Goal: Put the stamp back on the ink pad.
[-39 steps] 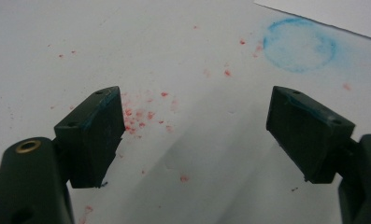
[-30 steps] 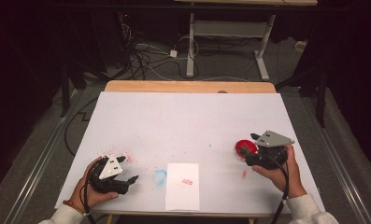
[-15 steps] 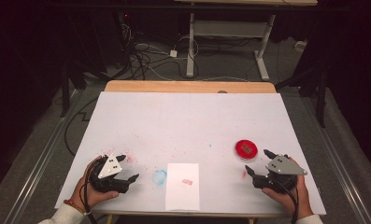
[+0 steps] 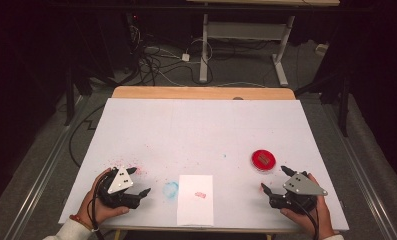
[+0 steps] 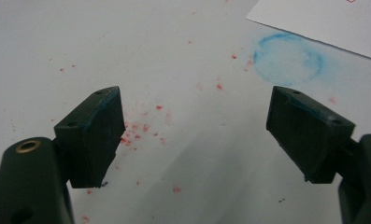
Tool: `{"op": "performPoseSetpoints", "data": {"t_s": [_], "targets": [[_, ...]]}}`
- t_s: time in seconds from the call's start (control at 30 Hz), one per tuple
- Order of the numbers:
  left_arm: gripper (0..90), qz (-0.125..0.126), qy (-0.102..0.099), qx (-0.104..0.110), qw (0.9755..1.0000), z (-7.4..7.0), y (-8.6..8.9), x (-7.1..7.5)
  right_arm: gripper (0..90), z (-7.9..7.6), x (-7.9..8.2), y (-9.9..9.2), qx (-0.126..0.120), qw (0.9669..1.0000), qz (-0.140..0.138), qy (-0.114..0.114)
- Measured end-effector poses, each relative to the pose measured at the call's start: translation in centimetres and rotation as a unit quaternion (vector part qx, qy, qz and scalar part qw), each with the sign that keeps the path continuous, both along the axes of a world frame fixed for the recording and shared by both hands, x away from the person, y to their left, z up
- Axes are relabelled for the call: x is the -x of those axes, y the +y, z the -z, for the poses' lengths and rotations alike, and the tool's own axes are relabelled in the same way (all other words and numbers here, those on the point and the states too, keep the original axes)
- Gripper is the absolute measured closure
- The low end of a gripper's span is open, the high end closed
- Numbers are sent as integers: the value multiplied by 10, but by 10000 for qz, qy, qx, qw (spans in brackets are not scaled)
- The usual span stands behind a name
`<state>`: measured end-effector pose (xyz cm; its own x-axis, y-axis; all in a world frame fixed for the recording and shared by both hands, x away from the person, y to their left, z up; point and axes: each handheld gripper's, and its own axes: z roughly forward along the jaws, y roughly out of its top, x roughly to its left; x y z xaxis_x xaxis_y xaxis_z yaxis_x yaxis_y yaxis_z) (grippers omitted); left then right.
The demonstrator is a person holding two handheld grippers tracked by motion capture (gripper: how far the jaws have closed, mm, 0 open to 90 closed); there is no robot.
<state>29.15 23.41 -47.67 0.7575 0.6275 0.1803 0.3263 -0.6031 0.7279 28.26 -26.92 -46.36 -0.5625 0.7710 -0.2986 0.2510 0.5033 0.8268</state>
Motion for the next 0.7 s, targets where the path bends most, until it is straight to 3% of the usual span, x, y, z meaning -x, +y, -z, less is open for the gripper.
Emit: {"op": "performPoseSetpoints", "data": {"t_s": [0.7], "targets": [[186,-107,47,-45,9999,1,1,-3,189,-1,-3,-4,-51,10000,67,-48]]}}
